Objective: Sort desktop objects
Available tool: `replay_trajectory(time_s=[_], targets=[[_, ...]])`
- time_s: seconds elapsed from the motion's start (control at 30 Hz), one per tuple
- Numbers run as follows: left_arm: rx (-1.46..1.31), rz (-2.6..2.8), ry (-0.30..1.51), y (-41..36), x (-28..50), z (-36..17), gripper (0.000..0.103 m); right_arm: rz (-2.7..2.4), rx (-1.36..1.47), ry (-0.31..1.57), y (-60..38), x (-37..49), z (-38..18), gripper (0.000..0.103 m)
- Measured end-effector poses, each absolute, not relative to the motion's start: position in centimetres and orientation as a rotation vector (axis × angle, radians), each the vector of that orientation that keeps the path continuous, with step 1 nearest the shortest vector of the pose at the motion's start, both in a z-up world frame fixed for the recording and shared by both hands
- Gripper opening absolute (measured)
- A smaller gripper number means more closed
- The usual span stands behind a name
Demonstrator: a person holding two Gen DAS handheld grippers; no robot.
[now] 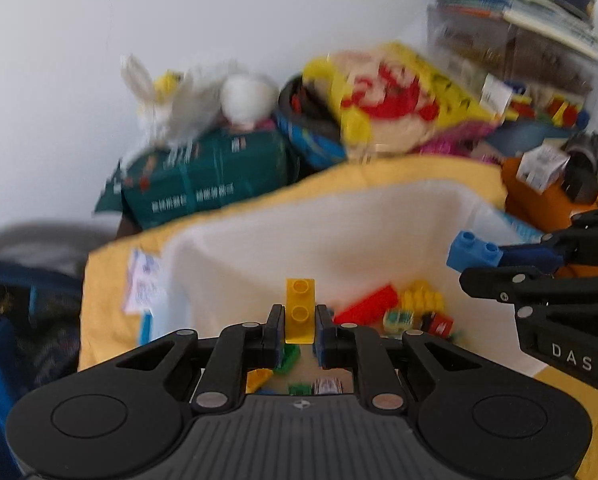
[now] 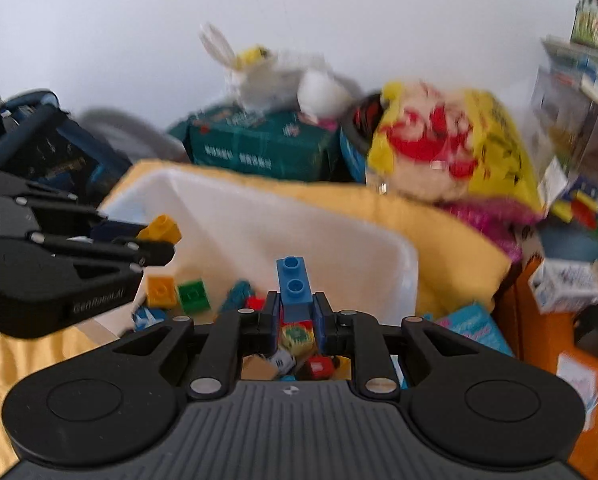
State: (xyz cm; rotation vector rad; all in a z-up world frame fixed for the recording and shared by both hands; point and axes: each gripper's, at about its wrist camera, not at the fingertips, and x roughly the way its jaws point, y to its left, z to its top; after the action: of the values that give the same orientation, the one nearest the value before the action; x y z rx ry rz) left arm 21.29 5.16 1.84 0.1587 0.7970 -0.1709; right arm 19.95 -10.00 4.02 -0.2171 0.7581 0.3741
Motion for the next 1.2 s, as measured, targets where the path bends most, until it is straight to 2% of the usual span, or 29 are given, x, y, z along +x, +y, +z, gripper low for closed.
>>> replay_trajectory(time_s=[0.03, 0.17, 0.33, 0.37, 0.4, 0.43, 0.53, 0.73, 0.77, 0.8, 0.87, 0.97, 1.2], targets=[[0.156, -0.171, 0.796, 5.2, 21.1, 1.6, 0.02, 0.376, -0.213, 0.774, -10.0, 20.1, 3.7, 0.029], [0.181, -0.155, 0.768, 5.0, 20.4, 2.3, 0.053, 0.389, -0.227, 0.791, -10.2, 19.8, 3.6, 0.031], [0.193, -0.126, 0.653, 4.7, 19.0, 5.3, 0.069, 0.387, -0.241, 0.777, -10.3, 19.3, 4.7, 0.034], [0.2, -0.103, 0.628, 4.5, 18.5, 5.9, 0.069, 0.38, -0.248, 0.772, -10.4, 19.2, 5.0, 0.038], [0.204, -0.086, 0.601, 4.4, 18.0, 6.6, 0.07, 0.377, -0.249, 0.765, -10.5, 19.1, 5.3, 0.048], [0.21, -0.062, 0.566, 4.3, 17.4, 7.3, 0.07, 0.377, -0.245, 0.757, -10.6, 18.9, 5.5, 0.051], [0.25, 0.048, 0.429, 3.7, 15.5, 8.9, 0.084, 0.378, -0.245, 0.737, -10.9, 18.5, 6.4, 0.053], [0.249, -0.012, 0.479, 3.7, 15.3, 10.0, 0.086, 0.367, -0.257, 0.723, -11.2, 18.1, 7.5, 0.073], [0.263, 0.005, 0.496, 3.5, 15.4, 9.9, 0.086, 0.367, -0.255, 0.721, -11.2, 18.0, 7.6, 0.085], [0.284, 0.014, 0.516, 3.4, 15.6, 9.8, 0.086, 0.367, -0.253, 0.721, -11.3, 18.0, 7.7, 0.093], [0.314, 0.007, 0.56, 3.2, 15.9, 9.4, 0.086, 0.358, -0.258, 0.722, -11.3, 17.9, 7.8, 0.094], [0.346, 0.009, 0.649, 3.1, 16.5, 8.7, 0.086, 0.346, -0.274, 0.78, -11.3, 18.6, 7.5, 0.102], [0.37, -0.033, 0.829, 3.2, 16.8, 6.9, 0.086, 0.329, -0.288, 0.914, -11.8, 19.3, 5.9, 0.103]])
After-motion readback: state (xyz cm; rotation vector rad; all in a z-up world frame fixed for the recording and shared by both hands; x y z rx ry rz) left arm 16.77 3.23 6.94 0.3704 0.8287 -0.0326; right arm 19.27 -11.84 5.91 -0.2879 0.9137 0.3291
